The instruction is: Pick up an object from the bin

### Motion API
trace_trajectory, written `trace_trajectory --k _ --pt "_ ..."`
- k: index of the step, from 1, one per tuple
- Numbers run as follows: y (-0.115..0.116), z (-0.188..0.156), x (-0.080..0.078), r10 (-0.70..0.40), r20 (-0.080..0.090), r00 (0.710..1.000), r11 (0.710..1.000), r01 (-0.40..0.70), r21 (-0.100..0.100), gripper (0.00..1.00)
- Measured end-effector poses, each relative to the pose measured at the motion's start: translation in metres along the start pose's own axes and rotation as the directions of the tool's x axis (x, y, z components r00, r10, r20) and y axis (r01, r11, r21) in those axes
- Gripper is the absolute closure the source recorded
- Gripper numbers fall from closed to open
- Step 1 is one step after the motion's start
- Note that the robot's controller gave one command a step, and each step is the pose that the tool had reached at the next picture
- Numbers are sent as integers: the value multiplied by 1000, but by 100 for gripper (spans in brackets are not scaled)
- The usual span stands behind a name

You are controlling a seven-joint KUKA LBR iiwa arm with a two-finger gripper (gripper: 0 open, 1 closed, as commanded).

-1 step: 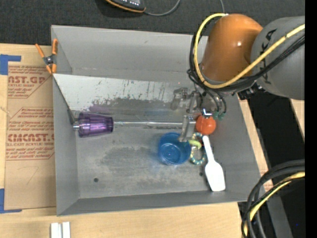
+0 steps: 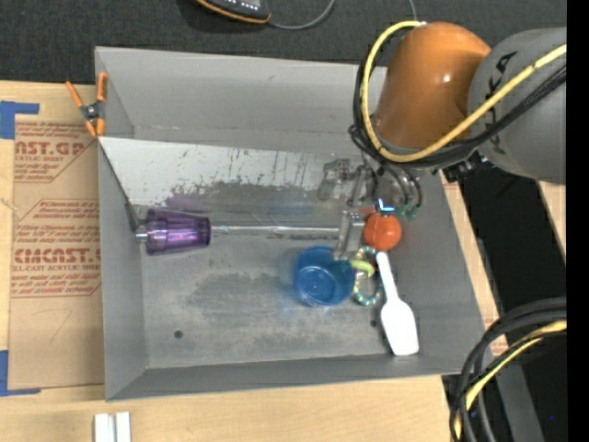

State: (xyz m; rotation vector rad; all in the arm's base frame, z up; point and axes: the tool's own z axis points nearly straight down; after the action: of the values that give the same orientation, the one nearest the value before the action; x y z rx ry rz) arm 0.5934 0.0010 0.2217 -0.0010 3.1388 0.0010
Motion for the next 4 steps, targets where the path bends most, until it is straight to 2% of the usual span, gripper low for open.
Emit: trace_trajectory --k 1,2,3,4 --pt "-5 121 20 -84 0 996 996 84 0 0" --pt "-3 77 32 -65 0 998 998 65 -1 0" --pt "-9 108 44 172 1 985 985 -172 -1 0" --pt "-15 151 46 -57 3 998 998 57 -1 0"
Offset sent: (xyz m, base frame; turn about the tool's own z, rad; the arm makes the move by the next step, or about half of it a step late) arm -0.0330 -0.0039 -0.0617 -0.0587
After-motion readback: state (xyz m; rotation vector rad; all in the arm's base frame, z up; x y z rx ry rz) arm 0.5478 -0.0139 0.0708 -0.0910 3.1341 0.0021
